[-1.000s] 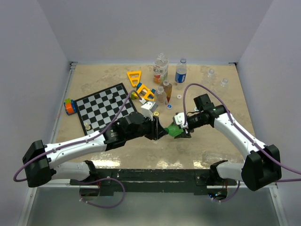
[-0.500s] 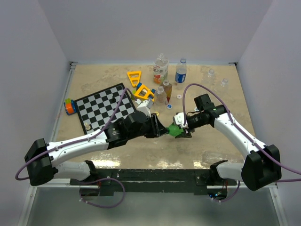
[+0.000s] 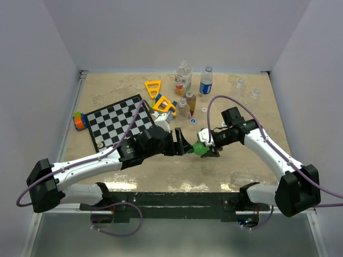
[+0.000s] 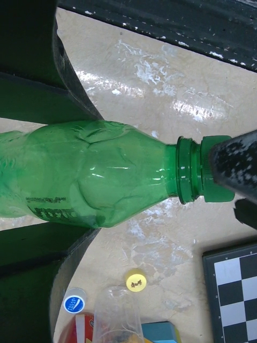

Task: Unscrew the bottle caps
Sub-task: Unscrew the bottle cap from the plastic bottle.

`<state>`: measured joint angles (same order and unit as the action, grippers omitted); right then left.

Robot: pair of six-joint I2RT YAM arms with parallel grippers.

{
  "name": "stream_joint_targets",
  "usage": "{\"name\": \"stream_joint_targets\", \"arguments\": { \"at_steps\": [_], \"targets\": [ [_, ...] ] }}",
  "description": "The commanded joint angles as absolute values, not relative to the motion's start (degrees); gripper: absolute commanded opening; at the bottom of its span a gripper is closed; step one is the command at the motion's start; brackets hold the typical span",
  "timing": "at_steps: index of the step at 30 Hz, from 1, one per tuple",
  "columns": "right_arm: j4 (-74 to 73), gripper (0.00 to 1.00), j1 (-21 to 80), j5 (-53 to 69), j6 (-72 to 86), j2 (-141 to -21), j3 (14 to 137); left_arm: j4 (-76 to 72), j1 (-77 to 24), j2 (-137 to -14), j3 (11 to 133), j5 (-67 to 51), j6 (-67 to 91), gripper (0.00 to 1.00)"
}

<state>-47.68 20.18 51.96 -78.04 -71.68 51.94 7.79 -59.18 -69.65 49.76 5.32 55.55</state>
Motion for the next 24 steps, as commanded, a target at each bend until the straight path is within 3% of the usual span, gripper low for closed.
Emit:
{"name": "stream_joint_targets", "arguments": {
  "at_steps": [1, 4, 7, 16, 24],
  "targets": [
    [-48.7, 0.0, 19.9, 52.2, -78.3, -71.7, 51.8, 6.4, -58.9, -64.7, 47.8, 6.1, 51.2, 0.83],
    [-48.7, 0.0, 19.9, 52.2, -78.3, -71.6, 51.8, 5.5, -58.9, -60.9, 45.4, 6.0, 47.0, 0.92],
    [-48.7, 0.0, 19.9, 52.2, -78.2, -71.7, 51.8, 5.3, -58.9, -57.2, 42.9, 6.1, 40.7, 0.95],
    [-48.6, 0.0, 19.9, 52.2, -78.2, -71.9, 51.8, 9.3, -58.9, -50.9, 41.0, 5.9, 6.2, 0.95],
    [-48.4, 0.0, 19.9, 52.0, -78.0, -72.2, 51.7, 2.2, -59.0, -48.9, 36.7, -7.9, -24.1, 0.96]
  ]
}}
